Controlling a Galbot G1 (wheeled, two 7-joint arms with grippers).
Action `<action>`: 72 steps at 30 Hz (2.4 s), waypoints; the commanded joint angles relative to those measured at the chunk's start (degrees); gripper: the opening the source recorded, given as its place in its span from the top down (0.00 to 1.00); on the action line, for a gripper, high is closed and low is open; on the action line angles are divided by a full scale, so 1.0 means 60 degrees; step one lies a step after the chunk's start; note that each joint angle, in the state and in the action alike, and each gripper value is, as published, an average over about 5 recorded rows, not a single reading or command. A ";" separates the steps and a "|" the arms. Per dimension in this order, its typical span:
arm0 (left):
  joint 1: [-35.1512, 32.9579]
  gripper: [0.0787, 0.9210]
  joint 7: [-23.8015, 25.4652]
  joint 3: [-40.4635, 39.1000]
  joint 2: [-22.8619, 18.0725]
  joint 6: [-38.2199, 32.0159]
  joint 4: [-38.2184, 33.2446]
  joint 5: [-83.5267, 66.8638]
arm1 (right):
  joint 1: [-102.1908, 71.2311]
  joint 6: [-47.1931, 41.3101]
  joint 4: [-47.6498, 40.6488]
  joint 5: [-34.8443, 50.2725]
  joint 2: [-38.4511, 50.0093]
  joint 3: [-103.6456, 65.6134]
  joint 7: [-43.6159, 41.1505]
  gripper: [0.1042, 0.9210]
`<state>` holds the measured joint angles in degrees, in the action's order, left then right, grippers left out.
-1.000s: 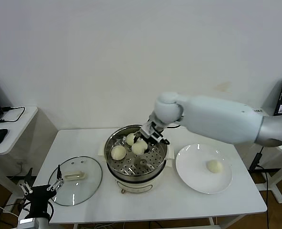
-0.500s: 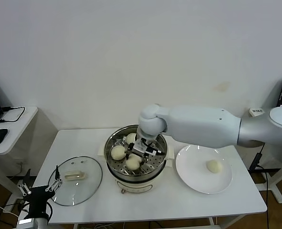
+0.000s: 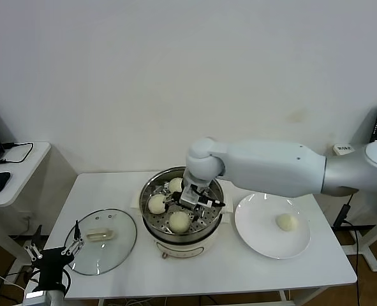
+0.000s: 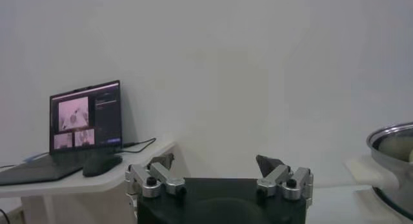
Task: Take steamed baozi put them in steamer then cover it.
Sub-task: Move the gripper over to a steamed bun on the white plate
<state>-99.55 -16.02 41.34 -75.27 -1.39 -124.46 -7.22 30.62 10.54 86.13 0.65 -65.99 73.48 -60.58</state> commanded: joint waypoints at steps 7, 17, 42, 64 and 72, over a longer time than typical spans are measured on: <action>0.0057 0.12 0.0018 -0.0046 0.0274 0.0014 -0.0009 0.0009 | 0.0395 -0.3230 0.0164 0.0732 0.3603 -0.1526 -0.0778 0.12; 0.0147 0.12 0.0024 -0.0172 0.0509 0.0006 0.0149 0.0000 | -0.1986 -0.3679 0.0101 -0.0375 0.6478 -0.3139 -0.0691 0.12; 0.0039 0.12 0.0069 -0.0227 0.0449 0.0029 0.0250 0.0189 | -0.7352 -0.3081 -0.2197 -0.2915 0.5498 -0.7013 -0.0012 0.12; 0.0012 0.12 0.0081 -0.0189 0.0432 0.0012 0.0316 0.0164 | -0.7205 -0.3483 -0.3186 -0.3537 0.4242 -0.6850 0.0004 0.12; 0.0056 0.12 0.0074 -0.0216 0.0384 0.0012 0.0371 0.0188 | -0.7255 -0.3504 -0.3363 -0.3611 0.4101 -0.7003 0.0019 0.19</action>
<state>-99.28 -15.57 40.12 -72.89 -1.33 -122.32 -6.17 -12.32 -10.15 67.26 -19.97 -40.04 32.20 -60.60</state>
